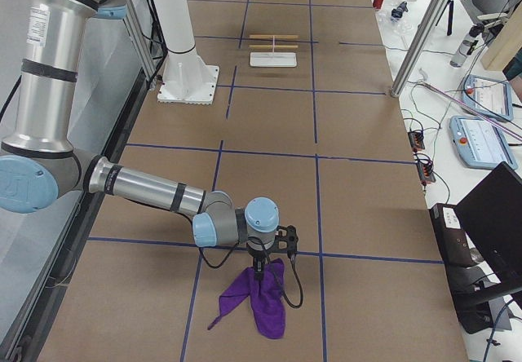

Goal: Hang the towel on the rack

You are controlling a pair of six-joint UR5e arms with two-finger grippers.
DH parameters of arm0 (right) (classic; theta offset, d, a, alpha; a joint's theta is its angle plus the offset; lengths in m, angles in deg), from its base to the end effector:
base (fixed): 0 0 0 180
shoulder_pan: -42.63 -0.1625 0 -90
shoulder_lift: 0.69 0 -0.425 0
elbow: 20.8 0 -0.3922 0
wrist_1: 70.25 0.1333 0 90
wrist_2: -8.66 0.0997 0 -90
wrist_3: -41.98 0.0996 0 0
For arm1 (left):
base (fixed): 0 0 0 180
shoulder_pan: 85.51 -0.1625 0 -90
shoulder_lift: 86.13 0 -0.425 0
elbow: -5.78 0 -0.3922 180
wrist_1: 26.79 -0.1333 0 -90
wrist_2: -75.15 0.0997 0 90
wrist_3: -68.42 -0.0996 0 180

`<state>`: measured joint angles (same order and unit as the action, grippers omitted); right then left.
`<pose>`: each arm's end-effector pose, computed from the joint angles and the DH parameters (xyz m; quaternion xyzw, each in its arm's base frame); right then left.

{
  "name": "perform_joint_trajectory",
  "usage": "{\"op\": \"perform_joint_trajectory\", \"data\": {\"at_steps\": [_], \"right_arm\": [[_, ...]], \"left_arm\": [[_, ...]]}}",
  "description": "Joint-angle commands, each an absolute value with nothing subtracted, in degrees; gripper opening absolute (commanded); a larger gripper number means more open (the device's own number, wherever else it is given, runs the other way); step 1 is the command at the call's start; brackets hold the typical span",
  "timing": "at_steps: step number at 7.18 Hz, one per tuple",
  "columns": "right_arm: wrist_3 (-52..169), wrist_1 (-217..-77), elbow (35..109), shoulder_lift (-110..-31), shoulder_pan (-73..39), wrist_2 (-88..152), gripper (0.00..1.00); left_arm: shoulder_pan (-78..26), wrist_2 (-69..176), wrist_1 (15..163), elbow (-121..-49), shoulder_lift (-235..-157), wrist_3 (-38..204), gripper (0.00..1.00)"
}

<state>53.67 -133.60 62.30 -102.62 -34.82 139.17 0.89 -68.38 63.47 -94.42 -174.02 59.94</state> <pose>-0.0183 -0.3980 0.7664 -0.0100 -0.3511 -0.0306 0.9358 -0.0230 -0.4823 0.5761 0.0841 0.4460 0.1263 0.8821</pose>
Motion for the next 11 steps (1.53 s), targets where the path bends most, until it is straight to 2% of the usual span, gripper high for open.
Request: {"op": "perform_joint_trajectory", "data": {"at_steps": [1, 2, 3, 4, 8, 10, 11], "right_arm": [[53.93, -133.18, 58.59, -100.98, -33.39, 138.92, 0.93], [53.93, -133.18, 56.83, -99.75, -33.39, 138.83, 0.74], [53.93, -133.18, 56.03, -98.96, -33.39, 138.92, 0.19], [53.75, -133.18, 56.11, -98.6, -33.48, 139.09, 0.0], [53.14, -133.27, 58.64, -98.86, -37.84, 141.45, 0.0], [53.05, -134.41, 71.33, -102.97, -41.38, 143.92, 0.0], [53.05, -140.59, 79.32, -103.86, -42.26, 144.1, 0.0]], "left_arm": [[0.89, -68.46, 63.47, -94.67, -174.02, 59.9, 1.0], [0.89, -68.46, 63.47, -94.67, -174.02, 59.98, 1.0], [0.89, -68.46, 63.47, -94.94, -174.02, 60.07, 1.0], [0.89, -68.46, 63.47, -95.03, -174.02, 60.07, 1.0], [0.89, -68.46, 63.47, -95.11, -174.02, 60.07, 1.0], [0.89, -68.38, 63.56, -95.2, -174.02, 60.16, 1.0], [0.89, -68.38, 64.51, -95.2, -174.37, 60.94, 1.0]]}}
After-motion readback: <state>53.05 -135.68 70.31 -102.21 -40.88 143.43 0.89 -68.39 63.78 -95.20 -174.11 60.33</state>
